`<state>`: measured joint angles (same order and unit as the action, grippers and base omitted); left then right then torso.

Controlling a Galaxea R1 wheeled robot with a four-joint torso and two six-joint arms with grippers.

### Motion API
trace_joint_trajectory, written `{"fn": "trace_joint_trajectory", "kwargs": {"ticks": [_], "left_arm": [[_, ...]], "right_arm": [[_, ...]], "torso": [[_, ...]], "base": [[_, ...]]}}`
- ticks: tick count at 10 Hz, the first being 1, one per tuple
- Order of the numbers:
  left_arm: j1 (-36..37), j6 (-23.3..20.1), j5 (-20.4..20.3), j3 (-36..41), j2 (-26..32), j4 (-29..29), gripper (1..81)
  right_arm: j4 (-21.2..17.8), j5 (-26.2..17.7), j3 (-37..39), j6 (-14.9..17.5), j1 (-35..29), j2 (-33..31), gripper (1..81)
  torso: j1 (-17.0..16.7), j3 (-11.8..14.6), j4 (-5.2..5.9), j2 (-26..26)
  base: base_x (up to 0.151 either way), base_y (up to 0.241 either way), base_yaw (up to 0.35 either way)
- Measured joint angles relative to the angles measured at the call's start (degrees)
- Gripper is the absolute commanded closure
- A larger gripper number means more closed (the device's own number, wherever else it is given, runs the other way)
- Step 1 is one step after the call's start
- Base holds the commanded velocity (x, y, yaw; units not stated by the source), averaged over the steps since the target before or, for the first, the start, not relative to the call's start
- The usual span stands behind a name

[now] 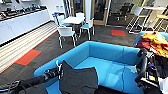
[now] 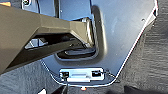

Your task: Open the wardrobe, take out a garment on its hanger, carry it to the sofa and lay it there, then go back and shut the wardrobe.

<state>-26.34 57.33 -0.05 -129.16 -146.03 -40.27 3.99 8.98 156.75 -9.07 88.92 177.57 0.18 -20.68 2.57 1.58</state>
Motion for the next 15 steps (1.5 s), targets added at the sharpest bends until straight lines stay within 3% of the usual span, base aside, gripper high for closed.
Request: {"fn": "trace_joint_trajectory", "kwargs": {"ticks": [5, 10, 11, 15], "left_arm": [[-3.4, 0.0, -1.1, -5.8, 2.7, 0.0, 81.1], [-5.2, 0.0, -1.5, -5.9, 2.1, 0.0, 81.1], [-5.9, 0.0, -1.6, -6.0, 2.0, -0.4, 1.0], [-7.0, -0.1, -2.9, -7.9, 1.6, -0.4, 1.0]], "right_arm": [[0.1, 0.0, 0.0, 0.0, 0.0, 0.0, 1.0], [0.1, 0.0, 0.0, 0.0, 0.0, 0.0, 1.0], [0.1, 0.0, 0.0, 0.0, 0.0, 0.0, 1.0], [0.1, 0.0, 0.0, 0.0, 0.0, 0.0, 1.0]], "torso": [[0.0, 0.0, 0.00, 0.0], [0.0, 0.0, 0.00, 0.0], [0.0, 0.0, 0.00, 0.0], [0.0, 0.0, 0.00, 0.0]], "base": [[0.000, 0.000, 0.000], [0.000, 0.000, 0.000], [0.000, 0.000, 0.000], [0.000, 0.000, 0.000]]}}
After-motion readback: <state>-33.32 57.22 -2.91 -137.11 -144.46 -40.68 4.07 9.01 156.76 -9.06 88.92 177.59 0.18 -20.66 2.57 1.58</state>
